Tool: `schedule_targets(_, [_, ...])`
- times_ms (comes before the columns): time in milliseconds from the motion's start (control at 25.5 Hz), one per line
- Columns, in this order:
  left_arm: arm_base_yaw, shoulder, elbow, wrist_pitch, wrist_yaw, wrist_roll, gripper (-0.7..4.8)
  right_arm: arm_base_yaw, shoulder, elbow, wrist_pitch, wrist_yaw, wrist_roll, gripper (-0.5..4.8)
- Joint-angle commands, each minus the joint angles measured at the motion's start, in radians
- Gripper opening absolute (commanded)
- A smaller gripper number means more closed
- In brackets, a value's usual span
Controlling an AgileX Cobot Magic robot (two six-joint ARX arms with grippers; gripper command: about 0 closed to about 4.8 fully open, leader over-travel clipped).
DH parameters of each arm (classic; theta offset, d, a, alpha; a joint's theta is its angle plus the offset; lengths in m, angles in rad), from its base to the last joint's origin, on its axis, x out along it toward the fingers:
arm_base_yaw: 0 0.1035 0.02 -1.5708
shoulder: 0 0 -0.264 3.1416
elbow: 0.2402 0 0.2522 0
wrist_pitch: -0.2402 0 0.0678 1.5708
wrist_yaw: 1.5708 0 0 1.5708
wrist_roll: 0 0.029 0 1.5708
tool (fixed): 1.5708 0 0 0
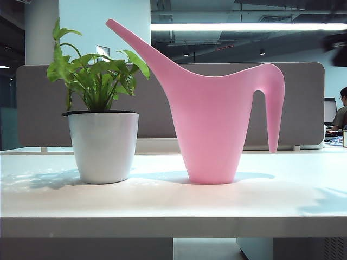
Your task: Pick up the watering can from the table, water the potted plant, and put the can back.
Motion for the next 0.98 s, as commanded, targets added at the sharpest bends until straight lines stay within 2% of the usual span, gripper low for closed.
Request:
schedule_targets(39, [-0.001, -0.002, 0.003, 0.010, 0.002, 0.000, 0.03, 0.021, 0.127, 0.003, 0.198, -0.009, 0.061, 1.74])
schedule_targets(196, [-0.001, -0.002, 0.003, 0.010, 0.002, 0.000, 0.03, 0.029, 0.369, 0.003, 0.462, -0.061, 0.089, 2.36])
schedule_targets(314, [-0.001, -0.002, 0.003, 0.010, 0.002, 0.000, 0.03, 0.029, 0.480, 0.009, 0.556, -0.063, 0.089, 2.85])
schedule_targets(432, [-0.001, -0.002, 0.003, 0.010, 0.002, 0.000, 0.03, 0.029, 0.540, 0.029, 0.557, -0.071, 0.102, 2.86])
schedule_targets(550, [-0.001, -0.004, 0.003, 0.011, 0.002, 0.000, 0.03, 0.029, 0.589, 0.061, 0.560, -0.084, 0.136, 3.21])
schedule_targets(982, [-0.001, -0.005, 0.003, 0.010, 0.002, 0.000, 0.03, 0.029, 0.754, 0.249, 0.549, -0.084, 0.137, 3.16])
